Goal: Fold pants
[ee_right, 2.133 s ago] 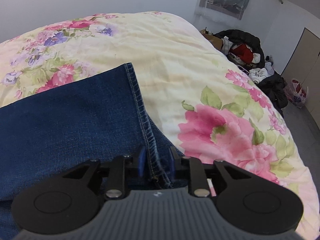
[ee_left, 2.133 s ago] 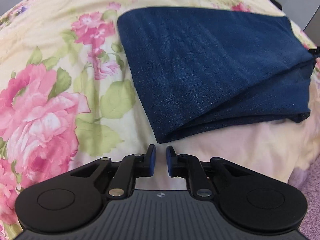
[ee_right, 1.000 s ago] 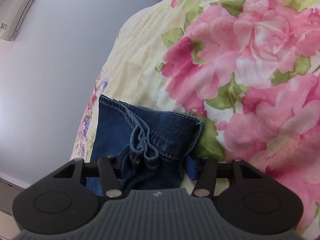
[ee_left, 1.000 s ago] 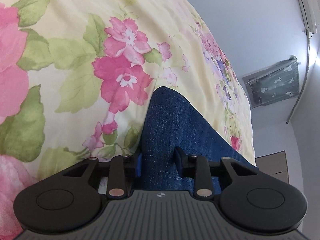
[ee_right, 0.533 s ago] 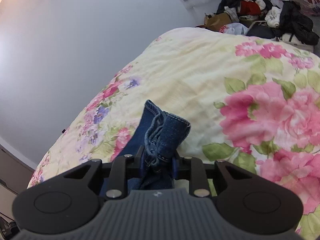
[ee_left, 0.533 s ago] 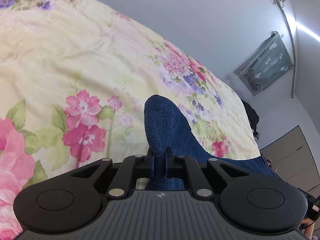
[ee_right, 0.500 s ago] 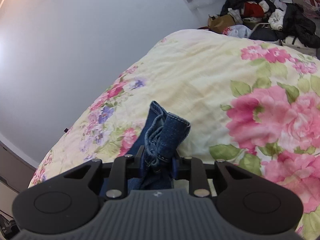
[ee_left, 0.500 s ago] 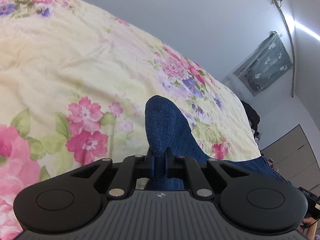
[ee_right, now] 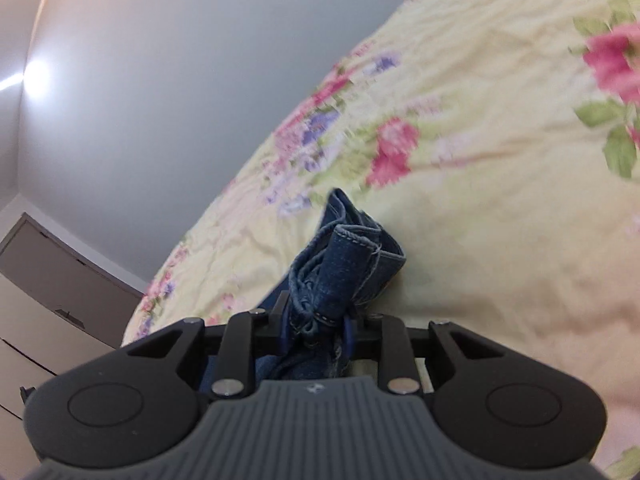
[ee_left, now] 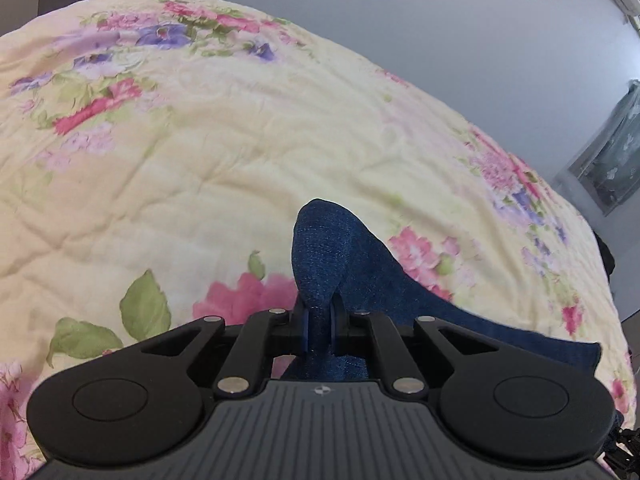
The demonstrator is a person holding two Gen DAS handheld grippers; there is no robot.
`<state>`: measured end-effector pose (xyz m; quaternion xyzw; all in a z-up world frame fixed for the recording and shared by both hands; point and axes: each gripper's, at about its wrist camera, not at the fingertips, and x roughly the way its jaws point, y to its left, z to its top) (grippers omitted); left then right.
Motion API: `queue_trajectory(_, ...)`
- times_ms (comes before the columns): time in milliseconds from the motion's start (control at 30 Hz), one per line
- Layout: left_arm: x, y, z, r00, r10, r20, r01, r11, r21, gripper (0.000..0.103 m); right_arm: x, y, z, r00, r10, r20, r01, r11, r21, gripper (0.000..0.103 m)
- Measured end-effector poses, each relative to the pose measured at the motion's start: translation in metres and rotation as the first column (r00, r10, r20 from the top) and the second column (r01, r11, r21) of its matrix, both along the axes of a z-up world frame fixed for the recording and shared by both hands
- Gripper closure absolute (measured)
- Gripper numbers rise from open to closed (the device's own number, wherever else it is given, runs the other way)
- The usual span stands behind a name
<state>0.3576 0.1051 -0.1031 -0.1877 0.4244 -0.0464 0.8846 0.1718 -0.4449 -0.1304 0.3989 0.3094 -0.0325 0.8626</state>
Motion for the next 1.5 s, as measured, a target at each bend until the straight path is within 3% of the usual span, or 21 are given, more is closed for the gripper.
queue_trajectory(133,0.006,0.008,-0.032,0.999,0.003,-0.044,-0.003,1.000,0.007,0.086,-0.012,-0.017,-0.031,0.995,-0.049,-0.090,0.055,0.997,0.057,0.084)
queue_trajectory(267,0.012,0.020,-0.049,0.995,0.001,-0.096,-0.002,1.000,-0.010,0.074,-0.004,-0.009,-0.038,0.990,-0.044,-0.134,0.039,0.999,-0.037,0.082)
queue_trajectory(500,-0.008,0.035,-0.022,0.982,-0.086,-0.168,0.099,0.993,0.070,0.063,-0.009,-0.012,-0.037,0.983,-0.074,-0.169,0.065,0.996,-0.059,0.067)
queue_trajectory(633,-0.032,0.033,0.000,0.973,-0.128,-0.191,0.156,0.978,0.136,0.067,-0.017,-0.004,-0.015,0.976,-0.116,-0.184,0.077,0.976,-0.205,0.053)
queue_trajectory(700,-0.048,0.028,0.011,0.975,-0.153,-0.160,0.179,0.970,0.165,0.069,-0.026,0.000,-0.001,0.975,-0.139,-0.174,0.083,0.952,-0.293,0.052)
queue_trajectory(767,-0.060,0.026,0.019,0.976,-0.177,-0.127,0.194,0.971,0.138,0.069,-0.036,0.005,0.013,0.972,-0.173,-0.162,0.095,0.910,-0.403,0.053)
queue_trajectory(833,-0.068,0.022,0.021,0.975,-0.191,-0.112,0.205,0.971,0.125,0.069,-0.044,0.012,0.027,0.981,-0.159,-0.112,0.088,0.876,-0.474,0.068)
queue_trajectory(1000,-0.070,0.005,0.002,0.957,-0.223,-0.184,0.254,0.952,0.169,0.075,-0.029,0.047,0.035,0.997,0.077,-0.020,-0.076,0.850,-0.521,0.090)
queue_trajectory(1100,-0.072,0.001,-0.008,0.949,-0.226,-0.220,0.273,0.937,0.216,0.075,-0.012,0.057,0.017,0.989,0.091,-0.117,-0.139,0.835,-0.533,0.096)
queue_trajectory(1133,-0.072,0.000,-0.011,0.945,-0.226,-0.236,0.279,0.935,0.220,0.076,-0.008,0.055,0.008,0.983,0.078,-0.163,-0.153,0.840,-0.520,0.103)
queue_trajectory(1267,-0.069,-0.008,-0.028,0.921,-0.239,-0.309,0.327,0.904,0.276,0.077,0.001,0.044,-0.009,0.975,0.060,-0.216,-0.156,0.874,-0.461,0.103)
queue_trajectory(1400,-0.064,-0.011,-0.025,0.911,-0.221,-0.348,0.328,0.901,0.284,0.076,0.004,0.052,-0.009,0.970,0.068,-0.232,-0.179,0.848,-0.499,0.103)
queue_trajectory(1500,-0.064,-0.003,-0.011,0.923,-0.232,-0.307,0.315,0.914,0.256,0.076,0.002,0.061,0.002,0.972,0.087,-0.217,-0.194,0.814,-0.547,0.103)
